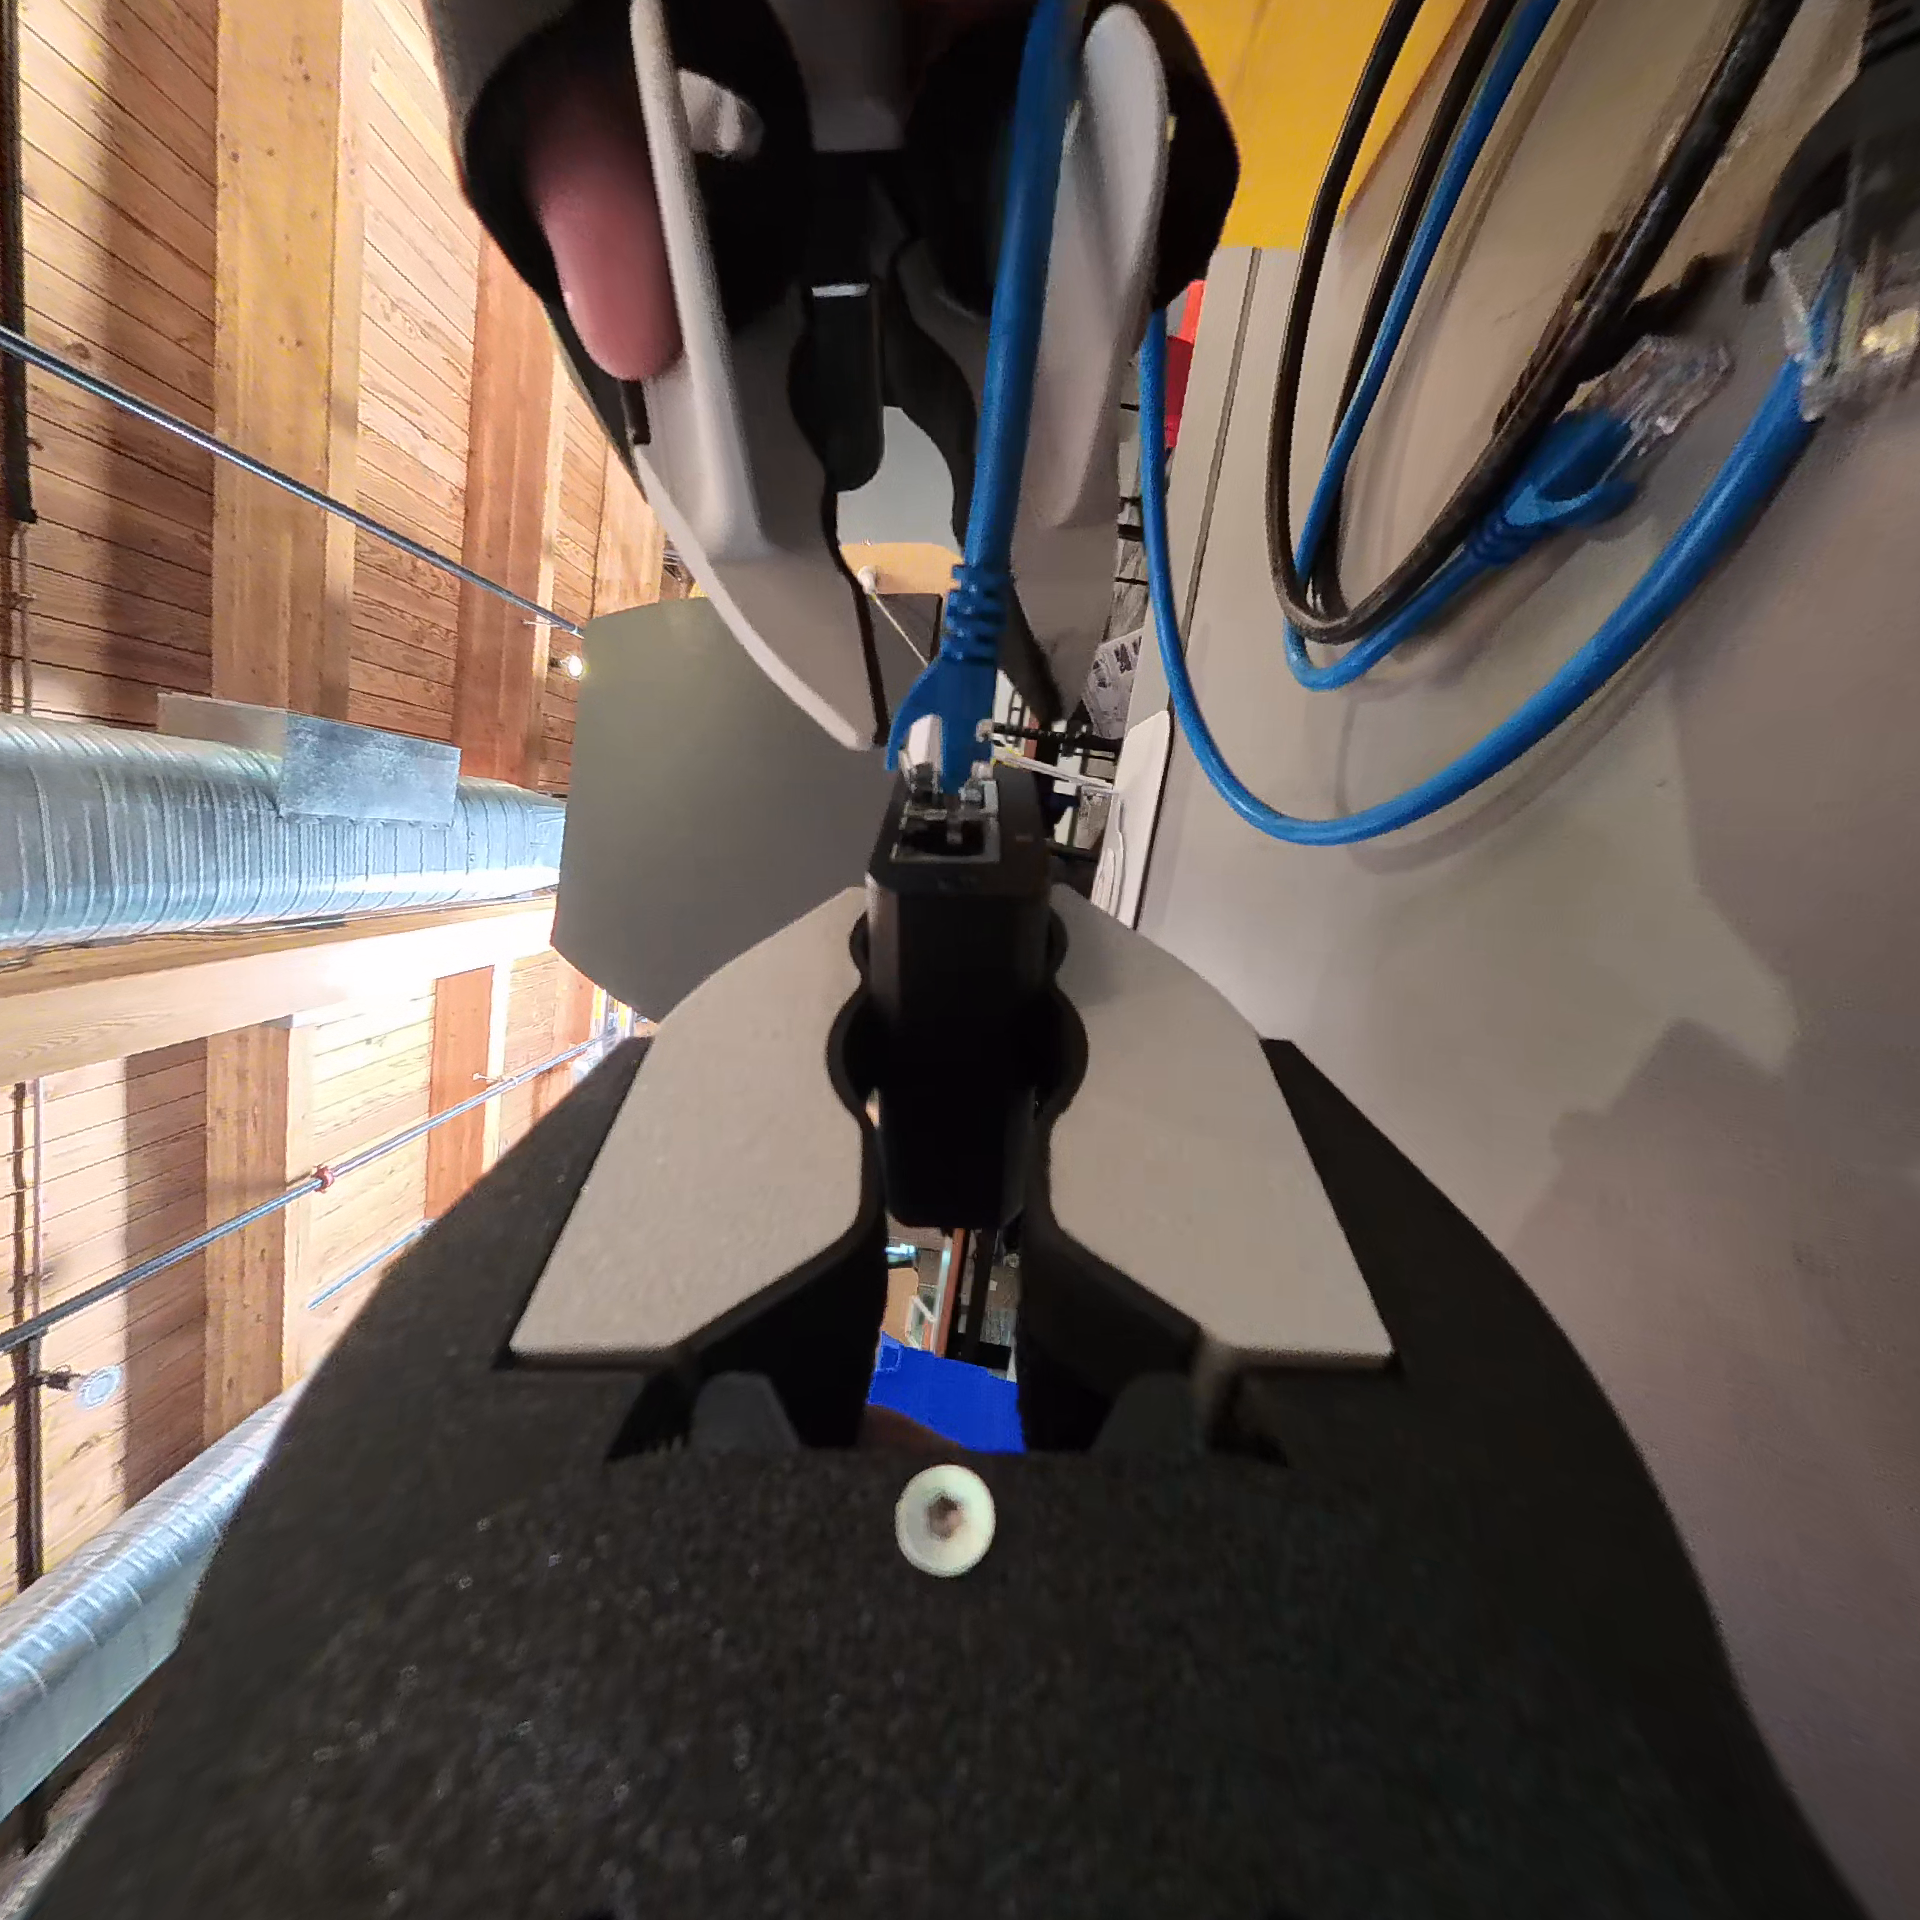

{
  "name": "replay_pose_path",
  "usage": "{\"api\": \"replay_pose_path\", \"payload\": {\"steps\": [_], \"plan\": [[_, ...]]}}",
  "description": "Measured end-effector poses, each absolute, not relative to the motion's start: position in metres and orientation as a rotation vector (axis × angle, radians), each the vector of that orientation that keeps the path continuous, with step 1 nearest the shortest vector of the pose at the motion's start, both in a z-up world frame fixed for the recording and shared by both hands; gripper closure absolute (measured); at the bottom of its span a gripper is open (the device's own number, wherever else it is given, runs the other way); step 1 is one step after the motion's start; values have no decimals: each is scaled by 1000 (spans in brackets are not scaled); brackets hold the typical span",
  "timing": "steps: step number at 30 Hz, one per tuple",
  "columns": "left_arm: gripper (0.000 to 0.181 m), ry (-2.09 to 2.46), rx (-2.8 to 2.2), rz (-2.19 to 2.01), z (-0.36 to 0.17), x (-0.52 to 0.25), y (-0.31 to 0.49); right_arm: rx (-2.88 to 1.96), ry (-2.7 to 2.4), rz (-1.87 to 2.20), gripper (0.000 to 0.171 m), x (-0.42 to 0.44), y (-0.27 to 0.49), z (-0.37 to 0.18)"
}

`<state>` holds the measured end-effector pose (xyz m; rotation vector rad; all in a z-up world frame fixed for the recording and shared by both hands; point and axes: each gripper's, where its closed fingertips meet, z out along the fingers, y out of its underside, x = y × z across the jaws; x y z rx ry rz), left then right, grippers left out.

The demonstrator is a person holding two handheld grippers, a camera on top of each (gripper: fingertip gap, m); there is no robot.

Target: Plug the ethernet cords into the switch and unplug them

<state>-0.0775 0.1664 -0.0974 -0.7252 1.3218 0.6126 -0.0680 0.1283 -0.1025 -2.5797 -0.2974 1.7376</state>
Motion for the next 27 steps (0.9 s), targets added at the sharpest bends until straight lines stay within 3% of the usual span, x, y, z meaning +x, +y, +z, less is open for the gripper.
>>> {"api": "replay_pose_path", "payload": {"steps": [11, 27], "plan": [[157, 1342, -718, 648, -101, -77, 168, -2529, -253, 1799, 155, -70, 128, -106], [157, 1321, -706, 670, -101, -76, 167, -2527, -494, 1471, 157, -68, 128, -109]]}}
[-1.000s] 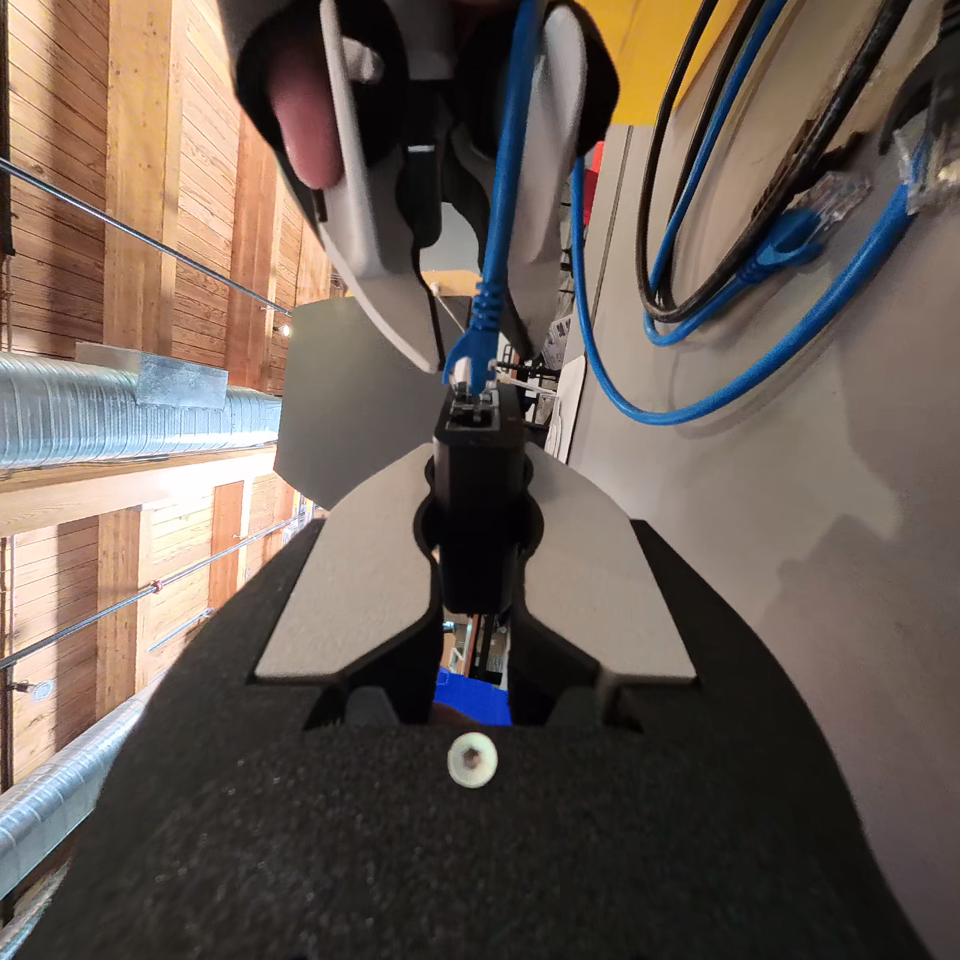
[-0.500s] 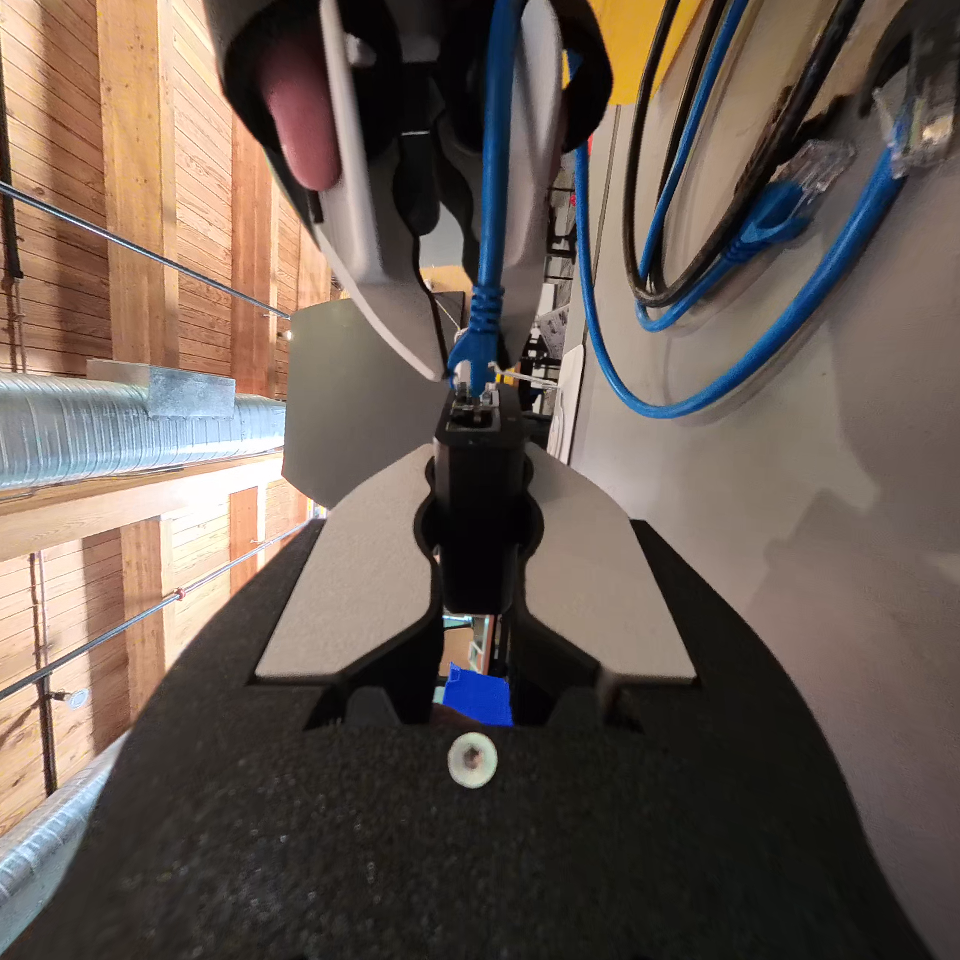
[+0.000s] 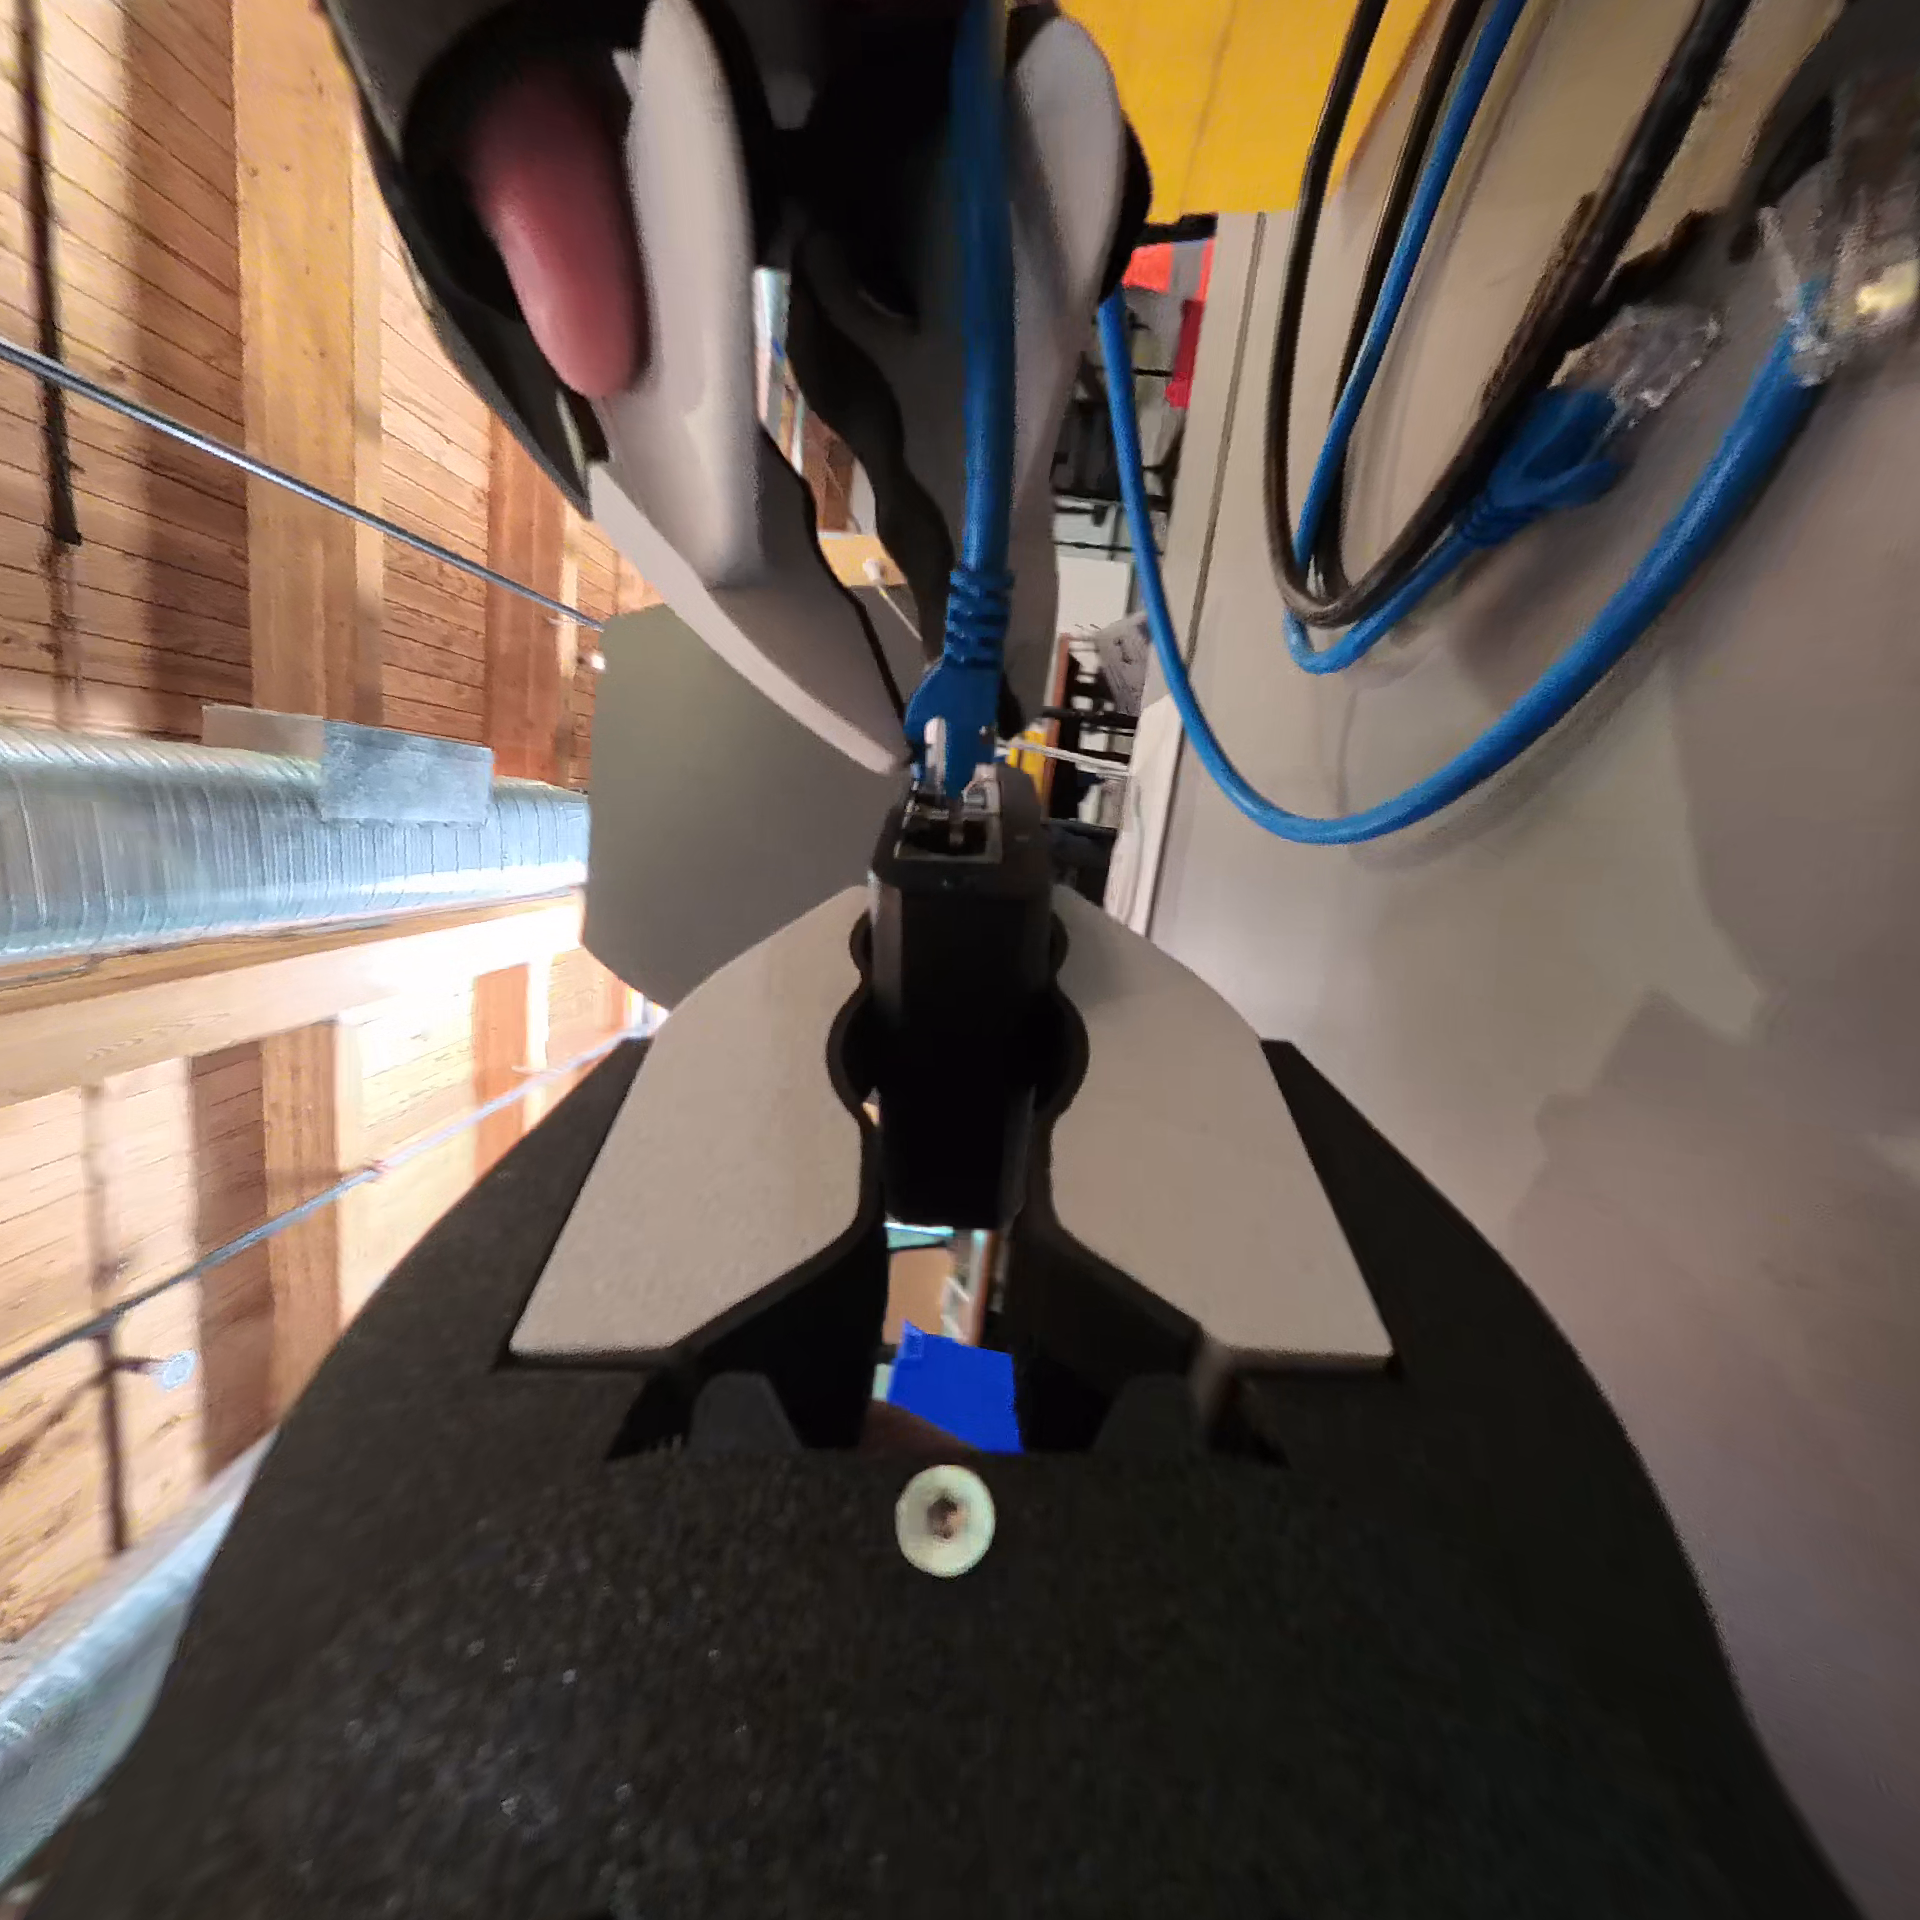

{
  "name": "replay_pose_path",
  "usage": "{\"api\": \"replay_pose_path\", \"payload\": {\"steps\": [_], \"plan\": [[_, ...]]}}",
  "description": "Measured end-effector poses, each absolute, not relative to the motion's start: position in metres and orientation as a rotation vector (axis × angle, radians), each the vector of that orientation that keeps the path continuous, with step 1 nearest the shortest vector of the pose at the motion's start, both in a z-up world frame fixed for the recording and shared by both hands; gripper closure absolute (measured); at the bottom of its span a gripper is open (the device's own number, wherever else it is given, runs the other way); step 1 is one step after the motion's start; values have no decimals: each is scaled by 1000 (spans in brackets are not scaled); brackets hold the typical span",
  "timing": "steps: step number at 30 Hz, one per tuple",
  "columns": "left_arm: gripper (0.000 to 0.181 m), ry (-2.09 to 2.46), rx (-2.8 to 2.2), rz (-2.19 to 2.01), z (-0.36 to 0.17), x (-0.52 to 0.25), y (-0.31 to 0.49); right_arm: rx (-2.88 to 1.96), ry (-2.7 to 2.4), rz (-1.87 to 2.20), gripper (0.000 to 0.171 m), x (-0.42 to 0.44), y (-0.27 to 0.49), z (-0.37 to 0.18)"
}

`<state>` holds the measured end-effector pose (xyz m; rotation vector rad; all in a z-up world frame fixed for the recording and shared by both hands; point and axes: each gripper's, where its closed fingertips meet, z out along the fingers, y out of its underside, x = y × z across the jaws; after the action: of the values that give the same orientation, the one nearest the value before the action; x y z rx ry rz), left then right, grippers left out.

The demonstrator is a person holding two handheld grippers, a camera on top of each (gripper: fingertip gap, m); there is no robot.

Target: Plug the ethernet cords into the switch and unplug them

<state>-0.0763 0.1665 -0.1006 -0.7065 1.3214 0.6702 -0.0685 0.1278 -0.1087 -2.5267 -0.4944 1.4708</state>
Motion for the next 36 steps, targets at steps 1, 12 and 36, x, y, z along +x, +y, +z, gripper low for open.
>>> {"api": "replay_pose_path", "payload": {"steps": [1, 12, 36], "plan": [[156, 1330, -742, 649, -102, -76, 169, -2505, -545, 1391, 157, -67, 132, -108], [157, 1358, -825, 602, -107, -79, 172, -2006, -1191, 221, 152, -62, 140, -114], [156, 1296, -1049, 514, -111, -91, 193, -2200, -1071, 357, 141, -32, 114, -108]]}}
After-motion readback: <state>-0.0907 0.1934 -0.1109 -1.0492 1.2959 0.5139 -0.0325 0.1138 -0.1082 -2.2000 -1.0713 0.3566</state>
